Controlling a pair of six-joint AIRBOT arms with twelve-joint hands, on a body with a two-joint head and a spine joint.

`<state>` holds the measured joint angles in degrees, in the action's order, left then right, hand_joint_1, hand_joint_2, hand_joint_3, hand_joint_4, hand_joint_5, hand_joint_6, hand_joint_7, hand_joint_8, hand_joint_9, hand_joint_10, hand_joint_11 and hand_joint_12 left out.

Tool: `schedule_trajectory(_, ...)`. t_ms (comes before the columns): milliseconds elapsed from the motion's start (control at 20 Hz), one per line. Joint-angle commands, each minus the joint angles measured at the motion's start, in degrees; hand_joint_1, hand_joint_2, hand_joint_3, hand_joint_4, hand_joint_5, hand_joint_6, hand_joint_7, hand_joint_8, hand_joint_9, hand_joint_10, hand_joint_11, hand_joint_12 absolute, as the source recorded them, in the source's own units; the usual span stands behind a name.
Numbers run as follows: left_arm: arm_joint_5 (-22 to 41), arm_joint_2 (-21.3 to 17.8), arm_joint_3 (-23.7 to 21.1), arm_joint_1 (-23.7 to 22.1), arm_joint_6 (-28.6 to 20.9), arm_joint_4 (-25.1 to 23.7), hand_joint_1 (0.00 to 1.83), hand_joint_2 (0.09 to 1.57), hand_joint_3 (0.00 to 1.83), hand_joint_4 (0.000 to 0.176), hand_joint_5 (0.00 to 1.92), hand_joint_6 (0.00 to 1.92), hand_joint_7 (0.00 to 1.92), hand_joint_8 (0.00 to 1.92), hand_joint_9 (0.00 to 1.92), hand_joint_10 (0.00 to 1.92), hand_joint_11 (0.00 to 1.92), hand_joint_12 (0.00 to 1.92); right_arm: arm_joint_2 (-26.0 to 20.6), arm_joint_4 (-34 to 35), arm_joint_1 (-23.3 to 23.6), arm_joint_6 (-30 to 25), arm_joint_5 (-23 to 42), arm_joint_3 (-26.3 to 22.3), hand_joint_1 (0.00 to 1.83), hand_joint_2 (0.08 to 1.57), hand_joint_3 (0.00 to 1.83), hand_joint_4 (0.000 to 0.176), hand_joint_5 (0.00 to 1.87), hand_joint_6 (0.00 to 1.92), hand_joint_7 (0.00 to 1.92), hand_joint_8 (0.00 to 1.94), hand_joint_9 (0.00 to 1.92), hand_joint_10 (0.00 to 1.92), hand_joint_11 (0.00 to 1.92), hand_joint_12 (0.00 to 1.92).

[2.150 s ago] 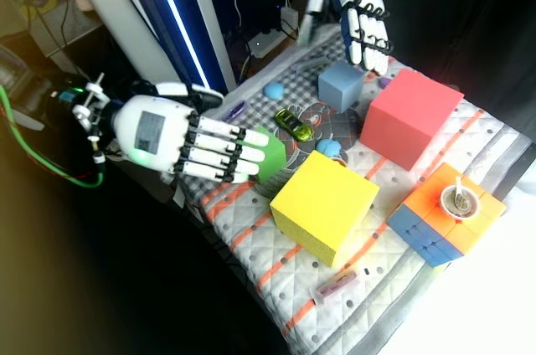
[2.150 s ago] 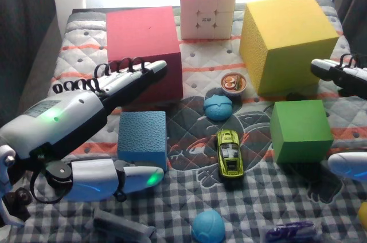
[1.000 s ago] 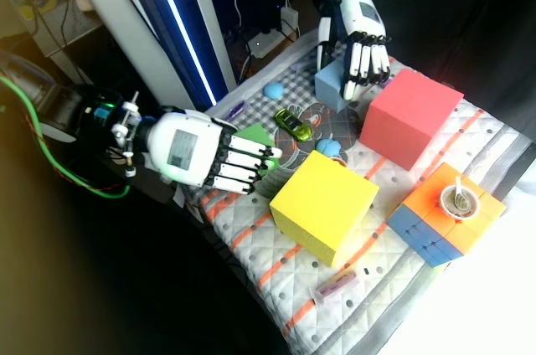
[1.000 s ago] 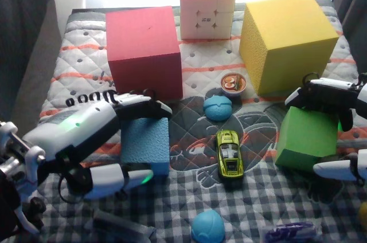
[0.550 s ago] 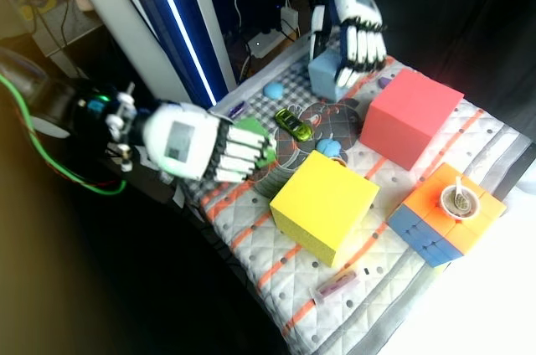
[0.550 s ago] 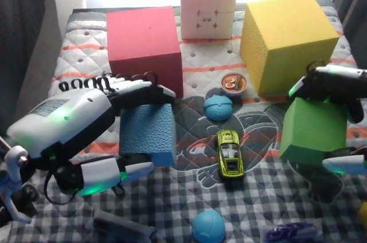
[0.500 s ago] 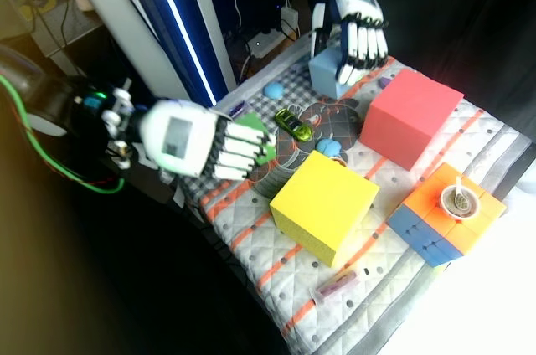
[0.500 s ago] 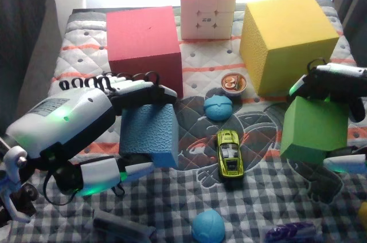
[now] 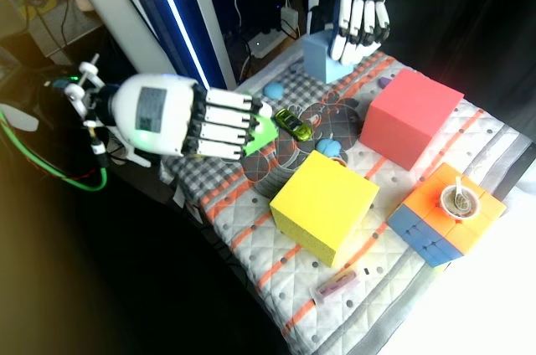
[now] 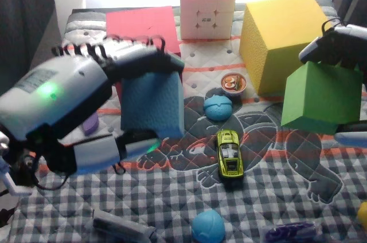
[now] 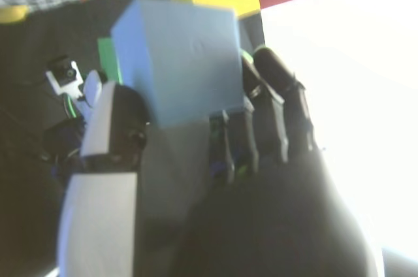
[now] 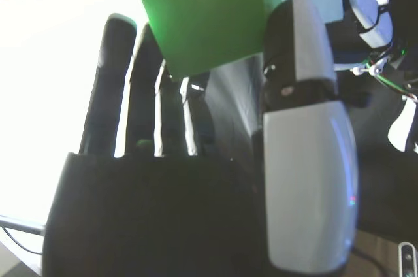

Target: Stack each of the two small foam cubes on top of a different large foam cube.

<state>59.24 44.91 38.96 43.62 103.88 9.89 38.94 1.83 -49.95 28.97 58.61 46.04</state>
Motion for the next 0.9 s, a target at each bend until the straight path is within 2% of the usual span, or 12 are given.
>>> schedule_trajectory(0,8.0,-0.6,-0.1,-1.1,-0.1,-1.1,1.17,1.19,0.00,0.000,0.29,0.83,0.18,1.29,0.21,1.54,0.15,1.81,-0.6,0.7,1.3,-0.2,8.2,0.0,1.28,1.13,0.00,0.000,0.19,1.19,0.29,1.32,0.37,1.61,0.38,1.91)
schedule_trajectory(50,8.4,-0.9,-0.1,-1.5,-0.1,-1.1,1.15,1.20,0.00,0.000,0.26,0.89,0.15,1.31,0.19,1.59,0.14,1.86,-0.7,0.7,1.9,-0.2,8.2,0.1,1.28,1.13,0.00,0.000,0.19,1.17,0.28,1.31,0.36,1.63,0.38,1.92)
schedule_trajectory(150,8.4,-1.5,0.1,-2.7,-0.1,-0.9,1.20,1.17,0.00,0.000,0.26,0.91,0.21,1.17,0.24,1.52,0.22,1.87,-0.8,0.7,3.8,-0.2,8.2,0.7,1.32,1.14,0.00,0.000,0.18,1.14,0.25,1.34,0.33,1.64,0.34,1.92)
schedule_trajectory(200,8.0,-1.7,0.4,-3.5,-0.1,-0.7,1.20,1.17,0.00,0.000,0.23,0.97,0.17,1.05,0.16,1.32,0.12,1.77,-0.8,0.7,4.7,-0.2,8.2,1.0,1.32,1.14,0.00,0.000,0.19,1.13,0.26,1.30,0.34,1.61,0.37,1.92)
schedule_trajectory(250,7.5,-1.8,0.6,-4.2,-0.1,-0.6,1.17,1.17,0.00,0.000,0.11,1.20,0.16,1.03,0.16,1.19,0.11,1.68,-0.8,0.7,5.3,-0.2,8.2,1.2,1.26,1.14,0.00,0.000,0.20,1.17,0.28,1.29,0.38,1.66,0.47,1.92)
schedule_trajectory(300,7.0,-1.8,0.9,-4.9,-0.1,-0.5,1.16,1.17,0.00,0.000,0.06,1.31,0.16,1.09,0.19,1.25,0.18,1.66,-0.8,0.7,5.9,-0.2,8.2,1.4,1.23,1.14,0.00,0.000,0.20,1.27,0.30,1.34,0.45,1.75,0.57,1.92)
schedule_trajectory(350,6.3,-1.8,1.1,-5.6,-0.1,-0.3,1.15,1.18,0.00,0.000,0.07,1.35,0.16,1.10,0.29,1.34,0.35,1.68,-0.8,0.7,6.3,-0.2,8.1,1.7,1.22,1.14,0.00,0.000,0.22,1.30,0.31,1.34,0.43,1.72,0.55,1.92)
schedule_trajectory(450,4.8,-1.7,1.6,-7.2,-0.1,-0.1,1.13,1.18,0.00,0.000,0.10,1.27,0.19,0.97,0.31,1.27,0.36,1.65,-0.7,0.8,7.2,-0.2,7.7,2.1,1.21,1.13,0.00,0.000,0.24,1.28,0.31,1.36,0.42,1.74,0.54,1.92)
schedule_trajectory(550,3.4,-1.7,2.4,-8.9,-0.1,0.4,1.13,1.13,0.00,0.000,0.20,1.03,0.30,1.03,0.48,1.33,0.54,1.71,-0.5,1.1,8.3,-0.2,6.7,2.6,1.14,1.13,0.00,0.000,0.24,1.23,0.33,1.31,0.38,1.61,0.44,1.92)
schedule_trajectory(650,1.9,-1.6,3.0,-10.2,-0.1,0.7,1.14,1.13,0.00,0.000,0.23,1.04,0.29,1.13,0.49,1.39,0.54,1.76,0.3,1.2,9.4,-0.2,5.3,3.3,1.12,1.13,0.00,0.000,0.25,1.19,0.36,1.25,0.40,1.50,0.41,1.89)
schedule_trajectory(750,1.0,-1.4,3.5,-10.9,-0.1,0.9,1.17,1.12,0.00,0.000,0.26,1.15,0.29,1.26,0.49,1.49,0.53,1.79,0.8,1.2,10.1,-0.2,4.5,3.8,1.10,1.13,0.00,0.000,0.27,1.16,0.36,1.30,0.40,1.58,0.43,1.92)
schedule_trajectory(850,0.4,-1.1,3.9,-11.7,-0.1,0.9,1.15,1.10,0.00,0.000,0.32,0.90,0.41,1.14,0.58,1.44,0.60,1.78,1.1,1.2,10.5,-0.2,4.1,4.0,1.12,1.11,0.00,0.000,0.28,1.14,0.38,1.32,0.43,1.62,0.48,1.92)
